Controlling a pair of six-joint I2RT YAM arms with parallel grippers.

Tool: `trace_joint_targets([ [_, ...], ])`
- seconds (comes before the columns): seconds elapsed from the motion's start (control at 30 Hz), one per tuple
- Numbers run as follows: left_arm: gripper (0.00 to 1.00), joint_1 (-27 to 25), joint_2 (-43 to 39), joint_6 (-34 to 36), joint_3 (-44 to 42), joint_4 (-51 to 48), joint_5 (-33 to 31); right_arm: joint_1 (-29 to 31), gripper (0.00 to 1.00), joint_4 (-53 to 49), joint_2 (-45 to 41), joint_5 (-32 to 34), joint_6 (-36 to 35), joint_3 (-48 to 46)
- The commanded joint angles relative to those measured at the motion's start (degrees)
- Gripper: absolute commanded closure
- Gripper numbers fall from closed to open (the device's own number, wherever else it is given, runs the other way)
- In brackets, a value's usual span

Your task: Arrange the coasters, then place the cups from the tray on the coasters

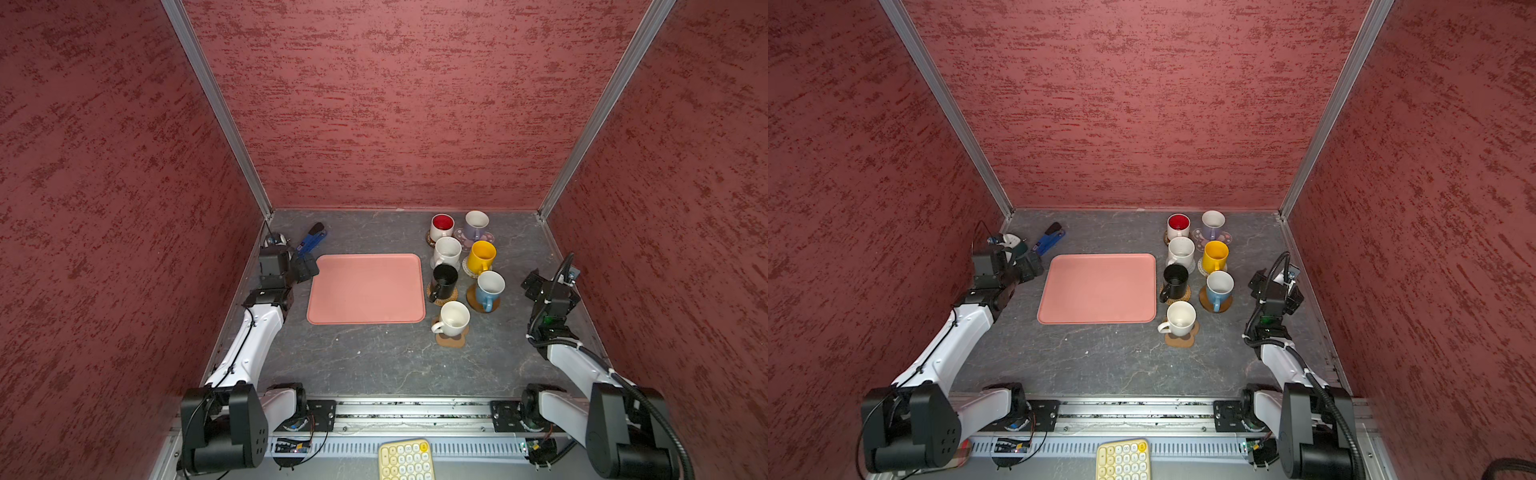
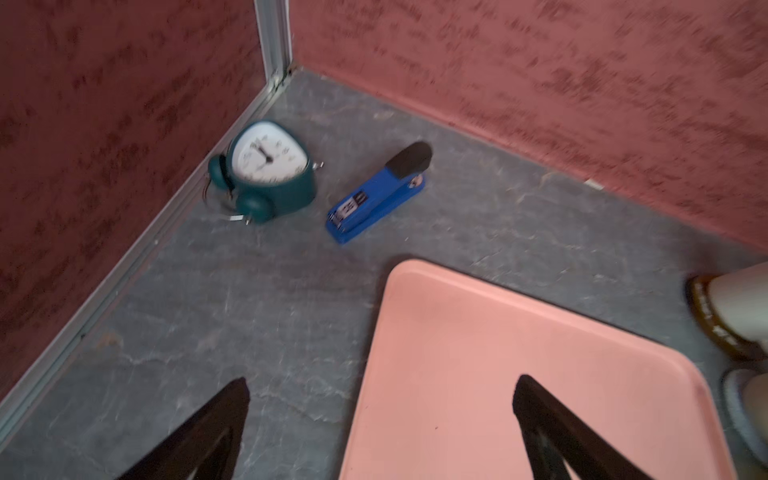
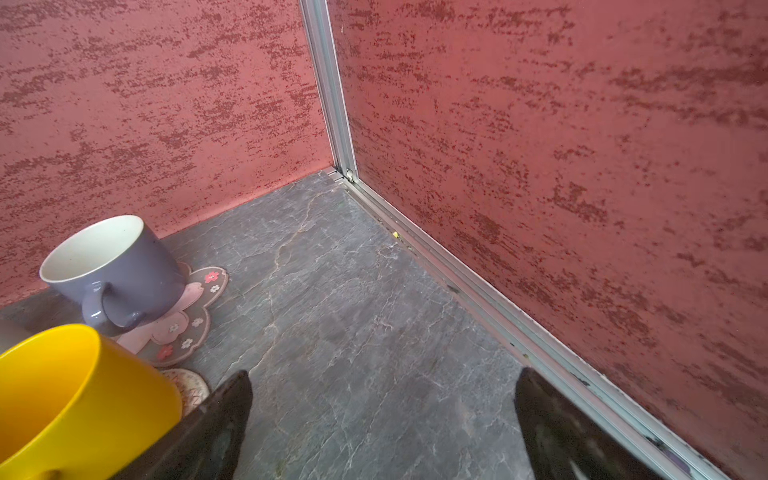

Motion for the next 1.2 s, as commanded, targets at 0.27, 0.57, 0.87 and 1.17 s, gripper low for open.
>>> trace_joint_targets([
  [0.27, 0.01, 1.8, 12.4, 6.9, -2.6, 19.3, 5.9, -0.3, 0.01, 28.9, 9.0, -3.5, -0.9, -7.4],
  [0.57, 0.00, 3.0, 16.7, 12.2, -7.9, 31.3, 11.1, -0.2, 0.01, 36.9, 16.1, -5.9, 0.5, -7.3],
  [0.87, 0.00, 3.3, 18.9, 13.6, -6.8, 31.5, 16.7, 0.5, 0.01, 41.9, 18.8, -13.7, -4.2, -7.5],
  [1.17, 0.00, -0.9, 18.3, 12.7, -12.6, 46.0, 15.6, 0.6, 0.01, 41.4, 19.5, -15.4, -4.9, -6.9],
])
